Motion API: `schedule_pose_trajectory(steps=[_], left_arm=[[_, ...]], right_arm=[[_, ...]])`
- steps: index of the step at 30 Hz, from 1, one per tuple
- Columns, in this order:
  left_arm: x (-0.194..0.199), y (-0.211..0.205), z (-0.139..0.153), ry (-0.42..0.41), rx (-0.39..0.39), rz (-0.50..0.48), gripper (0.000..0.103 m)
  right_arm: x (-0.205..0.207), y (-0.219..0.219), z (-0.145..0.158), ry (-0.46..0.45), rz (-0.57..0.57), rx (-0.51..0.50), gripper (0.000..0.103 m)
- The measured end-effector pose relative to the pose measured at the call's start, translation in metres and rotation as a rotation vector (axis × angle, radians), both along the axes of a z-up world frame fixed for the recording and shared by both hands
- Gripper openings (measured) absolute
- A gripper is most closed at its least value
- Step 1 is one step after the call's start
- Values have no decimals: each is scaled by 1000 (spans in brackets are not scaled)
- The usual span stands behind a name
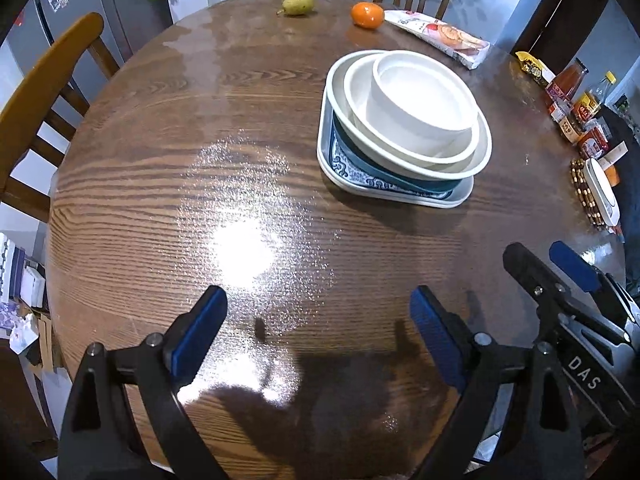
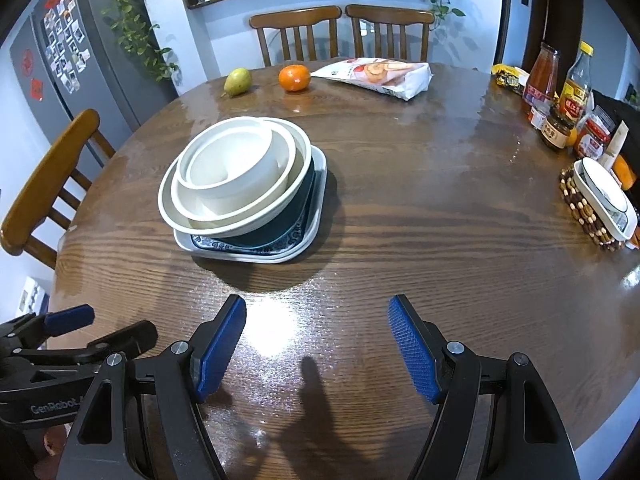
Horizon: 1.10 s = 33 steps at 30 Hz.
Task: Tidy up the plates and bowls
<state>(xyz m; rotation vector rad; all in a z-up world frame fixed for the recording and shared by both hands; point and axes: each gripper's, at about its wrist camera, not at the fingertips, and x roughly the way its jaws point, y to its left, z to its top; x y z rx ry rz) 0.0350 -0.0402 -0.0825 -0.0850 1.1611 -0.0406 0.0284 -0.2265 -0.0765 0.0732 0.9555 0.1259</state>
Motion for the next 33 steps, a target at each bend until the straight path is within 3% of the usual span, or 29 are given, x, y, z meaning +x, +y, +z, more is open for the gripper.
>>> schedule_pose_trajectory(steps=[33], left_arm=[[-5, -3, 3, -16, 13, -20, 92]], right_arm=[[-1, -1, -6, 22, -16, -3, 75]])
